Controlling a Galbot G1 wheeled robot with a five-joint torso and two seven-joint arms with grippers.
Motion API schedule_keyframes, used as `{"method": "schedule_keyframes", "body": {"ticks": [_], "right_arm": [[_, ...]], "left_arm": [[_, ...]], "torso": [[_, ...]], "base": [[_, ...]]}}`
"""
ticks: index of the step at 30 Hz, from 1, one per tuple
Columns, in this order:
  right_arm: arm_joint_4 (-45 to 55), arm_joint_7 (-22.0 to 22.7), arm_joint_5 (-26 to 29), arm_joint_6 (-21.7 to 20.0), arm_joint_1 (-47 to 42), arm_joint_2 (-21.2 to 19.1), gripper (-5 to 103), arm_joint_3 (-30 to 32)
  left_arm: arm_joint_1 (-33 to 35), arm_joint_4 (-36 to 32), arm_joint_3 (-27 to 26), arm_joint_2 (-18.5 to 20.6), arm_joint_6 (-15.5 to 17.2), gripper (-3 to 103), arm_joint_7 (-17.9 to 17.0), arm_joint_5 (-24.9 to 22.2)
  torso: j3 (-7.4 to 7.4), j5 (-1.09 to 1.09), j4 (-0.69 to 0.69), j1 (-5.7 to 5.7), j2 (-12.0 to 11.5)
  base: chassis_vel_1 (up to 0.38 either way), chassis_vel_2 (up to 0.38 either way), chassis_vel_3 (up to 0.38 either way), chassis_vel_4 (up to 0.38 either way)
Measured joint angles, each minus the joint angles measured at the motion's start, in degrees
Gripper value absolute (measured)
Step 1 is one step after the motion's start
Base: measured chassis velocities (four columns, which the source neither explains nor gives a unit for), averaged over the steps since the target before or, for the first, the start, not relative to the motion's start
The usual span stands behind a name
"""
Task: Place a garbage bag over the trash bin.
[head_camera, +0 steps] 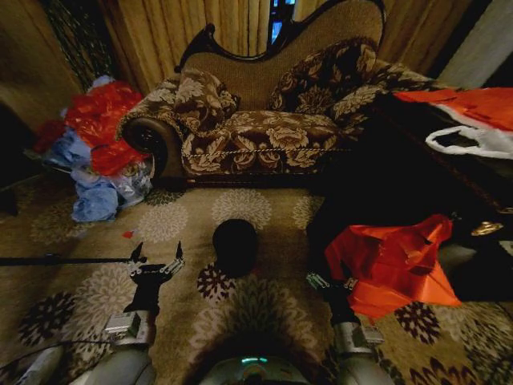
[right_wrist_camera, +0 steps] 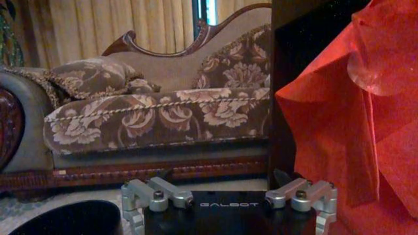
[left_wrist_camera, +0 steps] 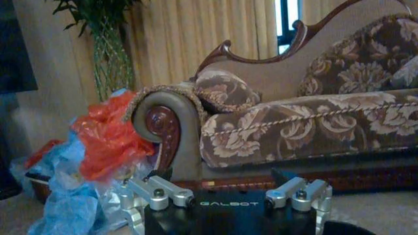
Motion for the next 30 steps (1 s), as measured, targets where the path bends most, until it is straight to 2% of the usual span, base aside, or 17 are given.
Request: {"method": "schedule_keyframes", "body": {"ticks": [9, 13, 15, 17, 18, 20, 26, 28, 29, 30], "right_arm": [[0.43, -0.09, 0.32, -0.64, -0.02, -0.16, 100, 1.71], [0.7, -0.19, 0.32, -0.86, -0.69, -0.31, 100, 2.57], [0.66, -0.19, 0.3, -0.86, -0.75, -0.28, 100, 2.74], [0.19, -0.19, 0.02, -0.81, -0.8, -0.14, 100, 3.22], [0.19, -0.19, 0.02, -0.81, -0.8, -0.14, 100, 3.22], [-0.17, -0.14, -0.04, -0.8, -0.8, 0.14, 100, 3.42], [-0.87, -0.13, -0.07, -0.76, -0.74, 0.48, 100, 3.36], [-1.27, -0.13, -0.1, -0.76, -0.57, 0.52, 100, 3.25], [-1.66, -0.14, -0.2, -0.76, -0.44, 0.54, 100, 3.14], [-1.66, -0.14, -0.2, -0.76, -0.44, 0.54, 100, 3.14]], "left_arm": [[-2.0, 0.59, 0.21, 1.05, 1.5, 100, -1.53, -1.18], [-4.9, 1.09, 1.61, 2.87, 2.38, 100, -1.59, -8.06], [-5.46, 1.12, 2.06, 3.41, 2.67, 100, -1.59, -9.83], [-7.32, 1.05, 3.36, 5.47, 4.21, 100, -1.79, -15.27], [-7.32, 1.05, 3.36, 5.47, 4.21, 100, -1.79, -15.27], [-8.92, 0.76, 3.8, 7.68, 5.63, 100, -2.38, -18.74], [-10.56, 1.17, 3.59, 9.7, 6.18, 100, -2.66, -18.35], [-11.28, 1.2, 4.26, 10.13, 6.26, 100, -2.89, -20.79], [-12.36, 0.88, 5.91, 10.88, 6.65, 100, -3.42, -25.21], [-12.36, 0.88, 5.91, 10.88, 6.65, 100, -3.42, -25.21]], "torso": [[0.0, 0.0, 0.0, 0.0, 0.0], [0.0, 0.0, 0.0, 0.0, 0.0], [0.0, 0.0, 0.0, 0.0, 0.0], [0.0, 0.0, 0.0, 0.0, 0.0], [0.0, 0.0, 0.0, 0.0, 0.0], [0.0, 0.0, -0.01, 0.0, 0.0], [0.0, 0.0, 0.0, 0.0, 0.0], [0.0, 0.0, 0.01, 0.0, 0.0], [0.0, -0.01, 0.01, 0.0, 0.0], [0.0, -0.01, 0.01, 0.0, 0.0]], "base": [[0.0, 0.0, 0.0, 0.0], [0.0, 0.0, 0.0, 0.0], [0.0, 0.0, 0.0, 0.0], [0.0, 0.0, 0.0, 0.0], [0.0, 0.0, 0.0, 0.0], [0.0, 0.0, 0.0, 0.0], [0.0, 0.0, 0.0, 0.0], [0.0, 0.0, 0.0, 0.0], [0.0, 0.0, 0.0, 0.0], [0.0, 0.0, 0.0, 0.0]]}}
